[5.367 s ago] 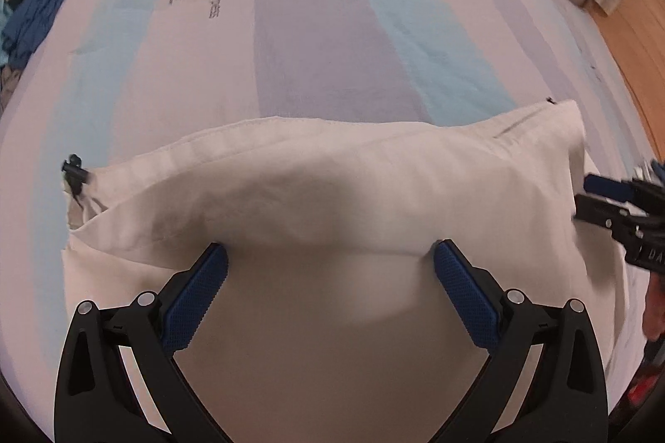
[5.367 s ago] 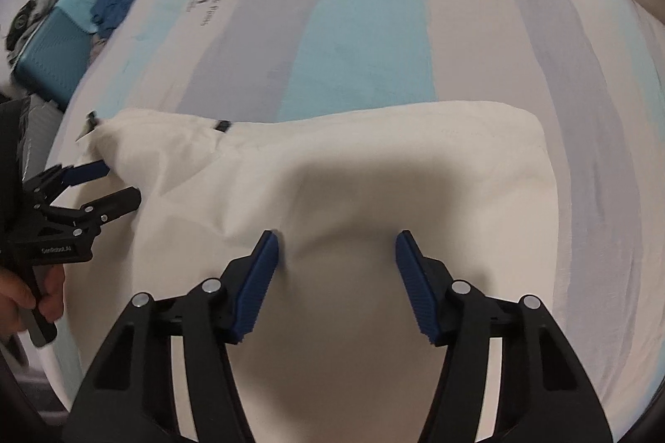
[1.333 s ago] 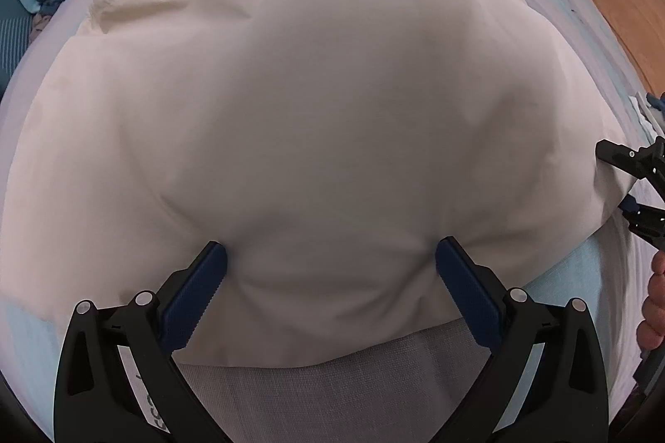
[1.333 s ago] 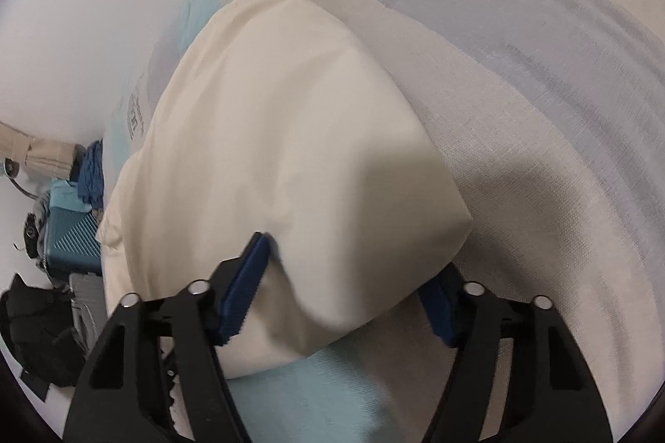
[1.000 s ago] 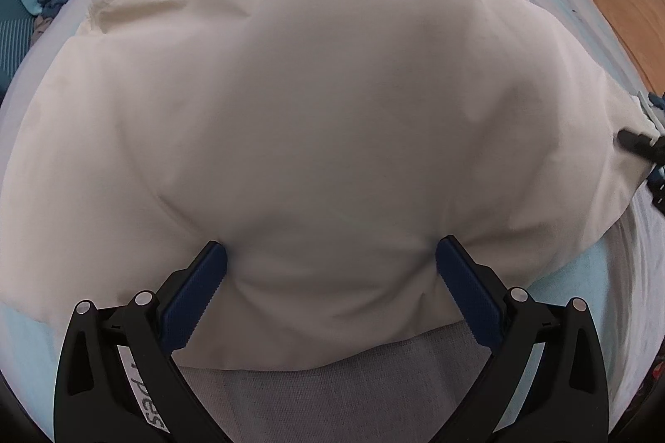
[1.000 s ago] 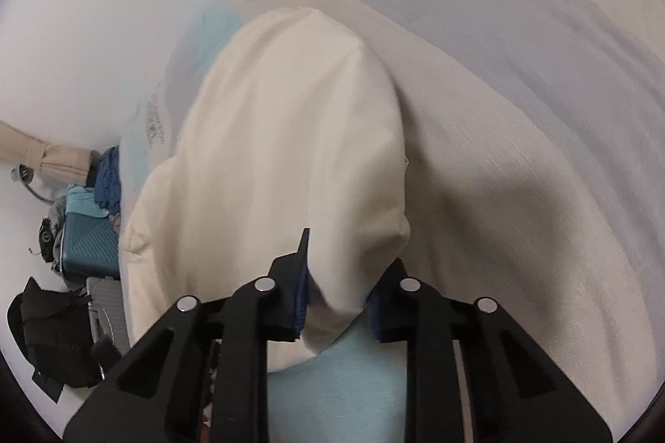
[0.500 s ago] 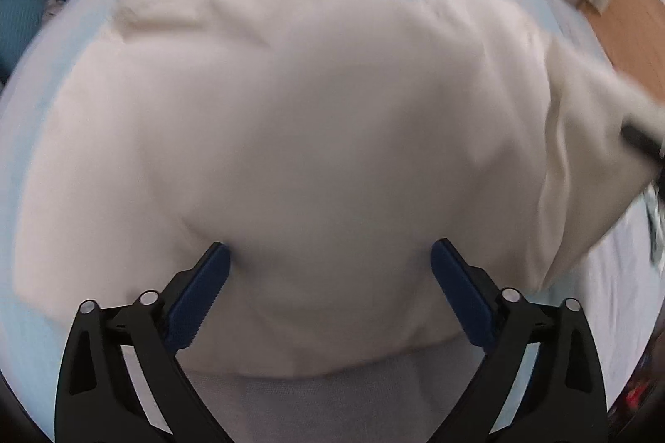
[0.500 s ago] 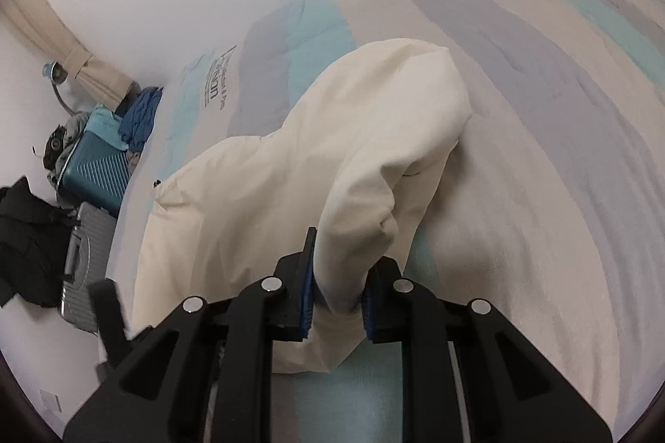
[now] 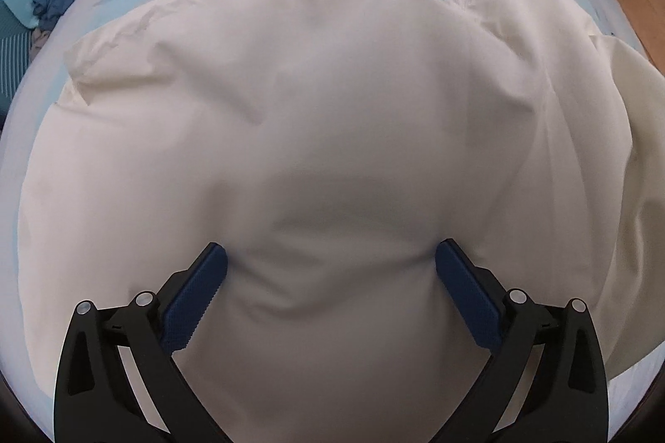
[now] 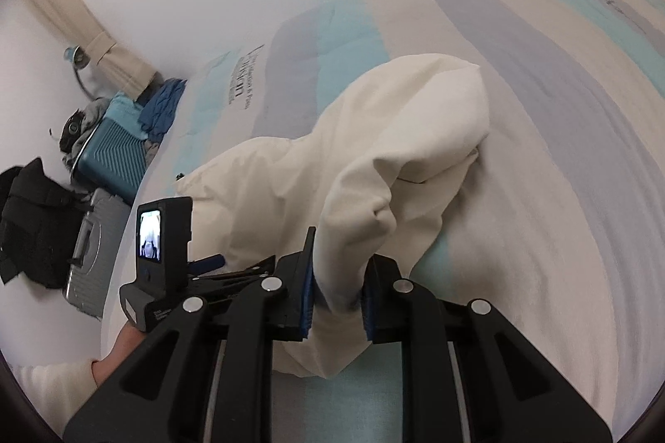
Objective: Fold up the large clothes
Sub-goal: 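Lift the jacket edge with the right tool and fold it over the bundle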
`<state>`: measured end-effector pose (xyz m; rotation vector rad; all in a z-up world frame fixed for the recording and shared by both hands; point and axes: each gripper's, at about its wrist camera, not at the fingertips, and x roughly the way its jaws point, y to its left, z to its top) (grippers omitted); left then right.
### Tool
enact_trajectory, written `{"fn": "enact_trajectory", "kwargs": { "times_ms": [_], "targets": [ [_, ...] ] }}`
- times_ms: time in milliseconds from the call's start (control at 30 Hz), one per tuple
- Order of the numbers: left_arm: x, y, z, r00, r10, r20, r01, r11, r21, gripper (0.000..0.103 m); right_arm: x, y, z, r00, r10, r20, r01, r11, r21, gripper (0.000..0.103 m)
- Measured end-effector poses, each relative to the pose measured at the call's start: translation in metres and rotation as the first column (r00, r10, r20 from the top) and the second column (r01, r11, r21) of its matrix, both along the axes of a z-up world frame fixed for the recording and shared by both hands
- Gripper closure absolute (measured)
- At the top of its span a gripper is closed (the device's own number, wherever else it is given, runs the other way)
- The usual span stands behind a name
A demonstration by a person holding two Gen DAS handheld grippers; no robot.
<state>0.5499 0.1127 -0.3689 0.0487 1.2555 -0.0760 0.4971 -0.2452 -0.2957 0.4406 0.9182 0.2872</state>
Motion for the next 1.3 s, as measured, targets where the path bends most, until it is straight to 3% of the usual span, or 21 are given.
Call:
{"fn": "enact_trajectory", "kwargs": {
  "times_ms": [67,133,200,400,500,600,700,833,1000,1200,1300],
  "targets": [
    [0.001,0.000,0.017,0.999,0.008,0.050,-0.008,1.000,0.001,0.011,0.001,0.002,0.000,1.000,0.004,-0.006,-0.004,1.000,-0.011,0.086],
    [0.008,0.001,0.038,0.994,0.018,0.103,-0.017,1.000,-0.005,0.011,0.001,0.000,-0.001,1.000,0.000,-0.012,0.000,1.000,-0.002,0.086],
    [0.028,-0.004,0.043,0.994,0.007,0.107,-0.008,1.000,0.009,0.011,0.001,0.000,-0.001,1.000,0.000,-0.014,0.000,1.000,-0.002,0.086],
    [0.080,-0.011,-0.001,1.000,-0.012,-0.019,0.013,0.999,0.047,0.005,0.004,0.003,0.001,1.000,0.008,-0.003,-0.008,1.000,-0.006,0.086],
    [0.088,-0.007,-0.013,0.998,-0.001,-0.064,0.001,1.000,0.009,0.004,0.004,0.008,0.005,0.999,0.029,0.025,-0.028,0.999,-0.016,0.086],
    [0.094,-0.006,-0.018,0.994,-0.010,-0.108,0.009,1.000,-0.007,0.004,0.004,0.020,0.010,0.996,0.065,0.053,-0.062,0.996,-0.057,0.086],
    [0.100,0.006,-0.008,0.995,-0.009,-0.099,0.007,1.000,-0.025,0.005,0.002,0.034,0.018,0.993,0.095,0.074,-0.089,0.992,-0.084,0.086],
    [0.064,0.034,0.030,0.999,0.034,0.020,-0.034,0.999,0.006,0.007,-0.001,0.056,0.035,0.981,0.156,0.114,-0.143,0.983,-0.115,0.086],
    [-0.009,0.094,0.043,0.994,0.097,0.053,-0.100,0.994,0.049,0.006,-0.003,0.081,0.051,0.965,0.216,0.145,-0.196,0.971,-0.140,0.086],
    [-0.067,0.145,0.005,0.982,0.185,-0.038,-0.182,0.980,0.077,0.006,-0.007,0.115,0.062,0.945,0.281,0.170,-0.254,0.953,-0.166,0.086],
    [-0.068,0.150,-0.005,0.983,0.181,-0.038,-0.178,0.982,0.061,0.006,-0.011,0.138,0.068,0.928,0.323,0.185,-0.293,0.940,-0.174,0.086]
  ]
}}
